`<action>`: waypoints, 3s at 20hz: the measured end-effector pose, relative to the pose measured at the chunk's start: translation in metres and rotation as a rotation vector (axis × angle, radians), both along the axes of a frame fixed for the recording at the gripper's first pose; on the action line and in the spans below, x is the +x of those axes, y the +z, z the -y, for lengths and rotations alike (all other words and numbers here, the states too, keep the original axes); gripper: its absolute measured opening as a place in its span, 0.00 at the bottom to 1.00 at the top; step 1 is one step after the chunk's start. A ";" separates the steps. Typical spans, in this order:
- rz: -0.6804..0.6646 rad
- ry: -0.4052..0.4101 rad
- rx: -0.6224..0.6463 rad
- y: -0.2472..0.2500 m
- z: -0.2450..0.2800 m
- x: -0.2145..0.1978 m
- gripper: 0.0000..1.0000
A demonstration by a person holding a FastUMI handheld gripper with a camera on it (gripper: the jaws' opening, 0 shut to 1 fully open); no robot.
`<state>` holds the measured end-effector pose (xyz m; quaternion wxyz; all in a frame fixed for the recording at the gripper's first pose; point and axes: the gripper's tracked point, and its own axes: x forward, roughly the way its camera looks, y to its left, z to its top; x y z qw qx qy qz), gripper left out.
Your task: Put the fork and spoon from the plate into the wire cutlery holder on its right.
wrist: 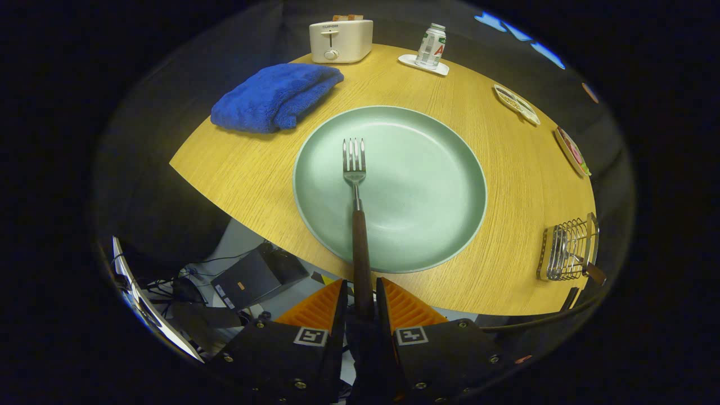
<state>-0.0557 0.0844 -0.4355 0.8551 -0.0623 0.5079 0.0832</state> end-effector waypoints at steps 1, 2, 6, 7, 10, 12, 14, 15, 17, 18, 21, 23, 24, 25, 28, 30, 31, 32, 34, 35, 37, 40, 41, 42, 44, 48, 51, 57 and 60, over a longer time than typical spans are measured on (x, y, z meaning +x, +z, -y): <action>0.011 0.001 -0.013 0.000 0.000 0.001 0.21; 0.034 0.000 -0.012 0.004 -0.001 0.004 0.13; 0.063 -0.023 -0.003 0.009 -0.002 0.006 0.05; 0.076 -0.026 0.003 0.010 -0.003 0.006 0.05; 0.138 -0.044 0.012 0.025 -0.002 0.012 0.05; 0.185 -0.056 0.033 0.039 -0.004 0.019 0.05; 0.237 -0.064 0.040 0.054 -0.003 0.027 0.05; 0.257 -0.068 0.042 0.062 -0.002 0.030 0.05; 0.301 -0.089 0.046 0.079 0.002 0.036 0.05; 0.320 -0.108 0.052 0.088 0.007 0.039 0.05; 0.375 -0.186 0.066 0.111 0.026 0.045 0.05; 0.412 -0.248 0.072 0.125 0.045 0.048 0.05; 0.426 -0.284 0.068 0.133 0.057 0.049 0.05; 0.441 -0.329 0.061 0.138 0.071 0.049 0.05; 0.466 -0.463 0.037 0.153 0.112 0.039 0.05; 0.469 -0.555 0.023 0.159 0.138 0.029 0.05; 0.466 -0.598 0.019 0.158 0.148 0.024 0.05; 0.458 -0.640 0.019 0.157 0.158 0.018 0.05; 0.434 -0.716 0.025 0.152 0.172 0.003 0.05; 0.420 -0.753 0.027 0.148 0.177 -0.004 0.05; 0.397 -0.813 0.034 0.143 0.185 -0.017 0.05; 0.362 -0.871 0.046 0.136 0.194 -0.029 0.05; 0.354 -0.882 0.048 0.134 0.196 -0.032 0.05; 0.344 -0.896 0.045 0.133 0.199 -0.035 0.05; 0.327 -0.921 0.043 0.128 0.205 -0.042 0.05; 0.302 -0.965 0.061 0.122 0.214 -0.050 0.05; 0.277 -0.984 0.090 0.112 0.216 -0.051 0.05; 0.266 -0.985 0.123 0.109 0.219 -0.051 0.08; 0.278 -0.970 0.100 0.114 0.225 -0.051 0.11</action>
